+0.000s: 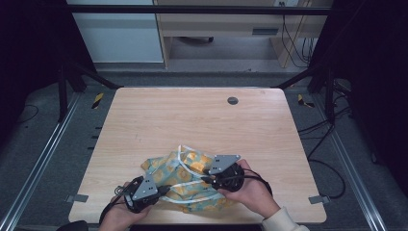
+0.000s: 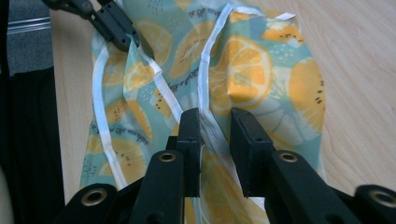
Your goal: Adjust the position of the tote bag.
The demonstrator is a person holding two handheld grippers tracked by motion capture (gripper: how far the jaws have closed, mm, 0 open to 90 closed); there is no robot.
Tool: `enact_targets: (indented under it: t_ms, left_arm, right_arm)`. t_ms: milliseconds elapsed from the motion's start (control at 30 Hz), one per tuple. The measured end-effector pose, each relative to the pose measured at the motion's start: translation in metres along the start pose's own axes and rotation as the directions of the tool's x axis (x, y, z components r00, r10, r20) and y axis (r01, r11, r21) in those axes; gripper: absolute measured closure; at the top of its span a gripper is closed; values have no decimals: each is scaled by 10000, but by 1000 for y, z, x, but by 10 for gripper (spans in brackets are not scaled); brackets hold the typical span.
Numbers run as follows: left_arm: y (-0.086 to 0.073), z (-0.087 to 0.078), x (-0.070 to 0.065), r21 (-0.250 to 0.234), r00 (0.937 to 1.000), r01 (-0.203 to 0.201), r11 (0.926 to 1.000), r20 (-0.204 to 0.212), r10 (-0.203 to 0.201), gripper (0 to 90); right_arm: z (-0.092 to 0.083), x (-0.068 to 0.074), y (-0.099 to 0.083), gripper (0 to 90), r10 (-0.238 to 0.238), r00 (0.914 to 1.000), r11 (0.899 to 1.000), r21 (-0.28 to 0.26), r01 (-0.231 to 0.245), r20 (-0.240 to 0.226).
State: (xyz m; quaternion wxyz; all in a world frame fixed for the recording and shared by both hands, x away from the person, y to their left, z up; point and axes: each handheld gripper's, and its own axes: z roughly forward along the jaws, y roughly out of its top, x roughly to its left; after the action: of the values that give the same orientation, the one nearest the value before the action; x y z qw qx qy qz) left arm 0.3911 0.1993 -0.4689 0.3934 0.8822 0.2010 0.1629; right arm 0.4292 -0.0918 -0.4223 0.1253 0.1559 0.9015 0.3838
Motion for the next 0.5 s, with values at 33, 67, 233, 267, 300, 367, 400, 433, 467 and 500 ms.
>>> enact_targets:
  t_ms: [33,67,233,267,300,367,400,433,467,500]
  left_arm:
    - [0,0,0,10,10000,2,10000,3,-2,898]
    - [0,0,0,21,10000,-4,10000,6,4,898]
    - [0,0,-1,44,10000,-52,10000,41,52,896]
    - [0,0,-1,44,10000,-58,10000,47,57,896]
    - [0,0,-1,39,10000,-60,10000,54,60,896]
    - [0,0,-1,-1,10000,-32,10000,93,32,896]
    - [0,0,0,-32,9999,-23,10000,116,24,897]
    - [1,0,-1,-88,9999,12,10000,135,-11,897]
    - [1,-1,-1,-136,9999,26,9999,142,-24,897]
    - [1,-1,-1,-175,9999,32,9998,161,-29,897]
  right_arm:
    - [0,0,0,763,-58,10000,10000,51,58,-61]
    - [0,1,-1,768,-68,9999,9999,115,69,-88]
    - [1,3,-1,889,-138,9998,9994,329,143,-165]
    - [0,3,-1,897,-147,9997,9994,310,152,-172]
    - [-1,3,0,900,-141,9998,9994,303,146,-169]
    - [-3,4,3,900,-207,9997,9995,235,210,-115]
    - [-5,4,5,900,-225,9997,9996,175,227,-68]
    - [-7,3,7,900,-238,9997,9997,107,239,-6]
    - [-9,3,10,900,-212,9998,9998,34,212,26]
    - [-11,2,12,900,-209,9998,9998,-28,209,70]
